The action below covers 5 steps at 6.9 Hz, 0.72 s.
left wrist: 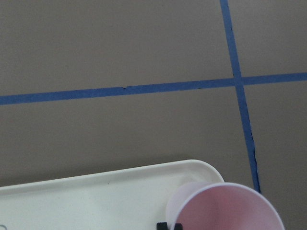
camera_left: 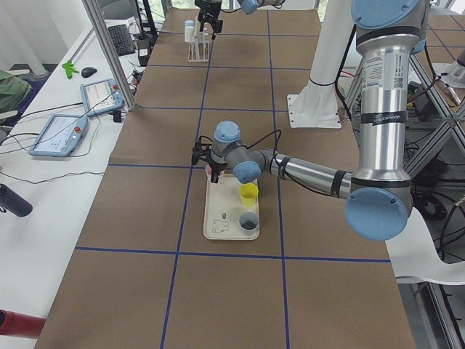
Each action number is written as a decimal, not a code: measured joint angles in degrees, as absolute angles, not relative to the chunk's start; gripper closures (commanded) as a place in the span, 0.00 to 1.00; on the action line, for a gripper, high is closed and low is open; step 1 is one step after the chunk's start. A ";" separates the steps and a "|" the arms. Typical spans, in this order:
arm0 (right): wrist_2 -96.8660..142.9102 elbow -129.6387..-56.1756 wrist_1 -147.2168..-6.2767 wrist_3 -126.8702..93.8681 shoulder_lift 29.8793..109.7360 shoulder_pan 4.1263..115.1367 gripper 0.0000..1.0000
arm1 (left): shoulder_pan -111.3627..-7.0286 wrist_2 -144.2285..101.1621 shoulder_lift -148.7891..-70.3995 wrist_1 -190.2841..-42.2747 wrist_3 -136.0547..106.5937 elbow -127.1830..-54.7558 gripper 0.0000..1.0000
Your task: Transfer IKEA cup to right arm and place on rack
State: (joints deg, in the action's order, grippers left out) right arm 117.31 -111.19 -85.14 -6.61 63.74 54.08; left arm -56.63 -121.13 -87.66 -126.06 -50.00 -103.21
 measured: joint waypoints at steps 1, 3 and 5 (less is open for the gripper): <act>116.46 -110.60 -82.79 -6.94 63.88 52.81 0.01 | -59.78 -124.56 -88.28 -124.79 -50.21 -104.82 1.00; 115.17 -108.10 -75.30 -7.32 64.18 50.40 0.01 | -62.49 -130.17 -91.57 -123.22 -56.15 -108.17 1.00; 114.89 -106.70 -69.45 -7.71 64.02 48.25 0.01 | -62.85 -134.36 -97.25 -123.70 -67.17 -110.16 1.00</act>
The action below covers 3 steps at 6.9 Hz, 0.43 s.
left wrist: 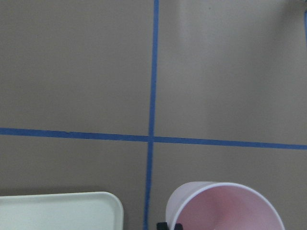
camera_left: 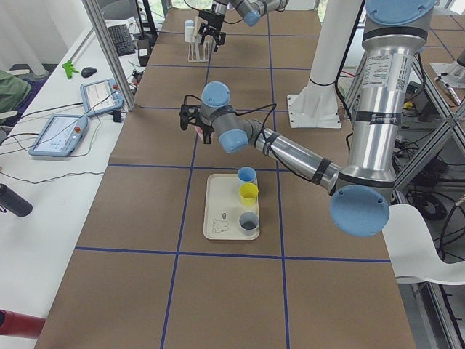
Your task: Transfer IKEA cup to right arm and place on rack
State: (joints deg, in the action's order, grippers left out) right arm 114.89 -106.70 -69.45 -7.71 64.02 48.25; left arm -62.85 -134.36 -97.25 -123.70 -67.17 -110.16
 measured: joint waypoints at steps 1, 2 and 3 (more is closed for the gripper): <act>114.33 -106.42 -66.49 -9.00 63.75 46.78 0.01 | -62.81 -135.31 -100.32 -123.95 -72.74 -111.15 1.00; 112.71 -106.05 -62.57 -11.31 63.57 44.93 0.01 | -62.59 -135.85 -103.35 -124.33 -78.17 -111.82 1.00; 110.39 -105.65 -57.97 -13.88 63.47 42.85 0.01 | -62.06 -136.49 -105.66 -126.12 -83.83 -112.09 1.00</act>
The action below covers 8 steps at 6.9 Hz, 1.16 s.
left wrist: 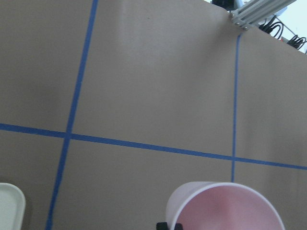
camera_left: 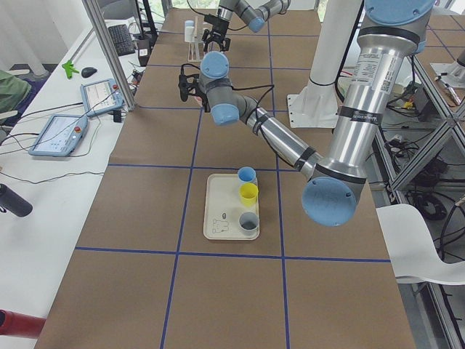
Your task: Transfer IKEA cup to right arm and place on rack
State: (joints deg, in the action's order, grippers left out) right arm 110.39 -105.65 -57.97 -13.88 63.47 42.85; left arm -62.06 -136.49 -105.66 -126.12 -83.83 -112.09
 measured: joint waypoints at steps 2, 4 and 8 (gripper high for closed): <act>105.07 -105.31 -51.22 -15.92 62.92 38.67 0.01 | -59.20 -137.02 -108.81 -132.02 -94.15 -111.57 1.00; 98.32 -105.06 -47.59 -16.15 61.04 33.59 0.01 | -56.24 -136.83 -112.11 -133.66 -100.00 -111.34 1.00; 91.59 -104.96 -42.82 -15.45 59.65 28.31 0.01 | -49.67 -130.80 -114.87 -133.75 -102.59 -111.15 1.00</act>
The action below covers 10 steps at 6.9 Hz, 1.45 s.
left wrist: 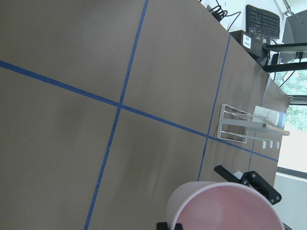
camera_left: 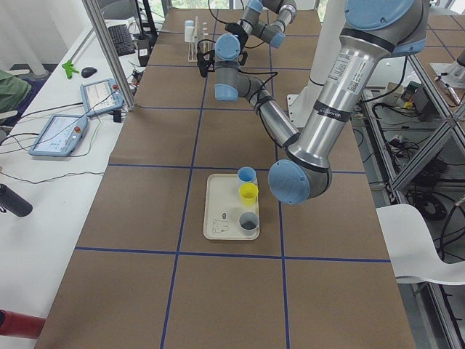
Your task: Transfer IKEA cup to right arm and place on rack
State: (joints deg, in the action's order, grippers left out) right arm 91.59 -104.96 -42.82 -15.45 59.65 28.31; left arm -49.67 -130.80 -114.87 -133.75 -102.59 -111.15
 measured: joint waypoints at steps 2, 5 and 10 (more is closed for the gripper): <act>89.98 -105.02 -42.64 -15.02 59.04 27.71 0.01 | -48.59 -129.97 -115.38 -133.49 -102.63 -110.99 1.00; 88.72 -105.03 -42.64 -13.03 57.59 27.22 0.01 | -47.85 -129.82 -116.19 -133.28 -102.49 -110.32 1.00; 88.26 -105.03 -42.71 -10.77 56.47 27.16 0.07 | -47.73 -129.81 -117.58 -133.24 -102.40 -108.85 1.00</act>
